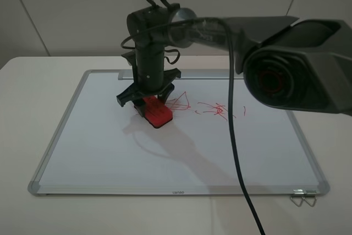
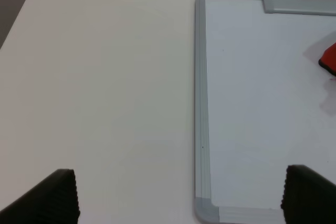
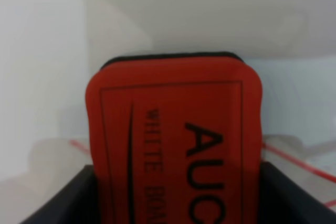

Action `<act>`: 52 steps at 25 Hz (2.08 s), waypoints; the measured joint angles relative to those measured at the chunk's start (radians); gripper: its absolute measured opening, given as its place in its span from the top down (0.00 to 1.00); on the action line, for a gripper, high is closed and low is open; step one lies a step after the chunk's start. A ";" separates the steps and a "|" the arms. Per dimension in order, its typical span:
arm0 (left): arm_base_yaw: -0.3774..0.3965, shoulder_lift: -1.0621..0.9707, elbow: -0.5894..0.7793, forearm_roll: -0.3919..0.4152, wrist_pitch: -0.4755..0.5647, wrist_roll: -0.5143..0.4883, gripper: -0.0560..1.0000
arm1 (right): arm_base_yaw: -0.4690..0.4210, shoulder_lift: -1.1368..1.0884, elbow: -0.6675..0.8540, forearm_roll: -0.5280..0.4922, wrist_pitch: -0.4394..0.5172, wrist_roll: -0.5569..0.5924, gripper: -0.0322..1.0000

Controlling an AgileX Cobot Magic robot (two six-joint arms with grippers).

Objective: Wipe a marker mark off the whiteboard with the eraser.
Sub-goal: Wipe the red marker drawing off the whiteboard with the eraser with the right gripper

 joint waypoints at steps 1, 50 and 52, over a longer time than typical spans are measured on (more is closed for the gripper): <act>0.000 0.000 0.000 0.000 0.000 0.000 0.21 | -0.017 0.000 0.000 -0.001 0.000 0.000 0.47; 0.000 0.000 0.000 0.000 0.000 0.000 0.21 | 0.120 0.003 -0.003 -0.010 0.003 -0.001 0.47; 0.000 0.000 0.000 0.000 0.000 0.000 0.21 | 0.099 0.003 -0.003 -0.014 0.003 -0.001 0.47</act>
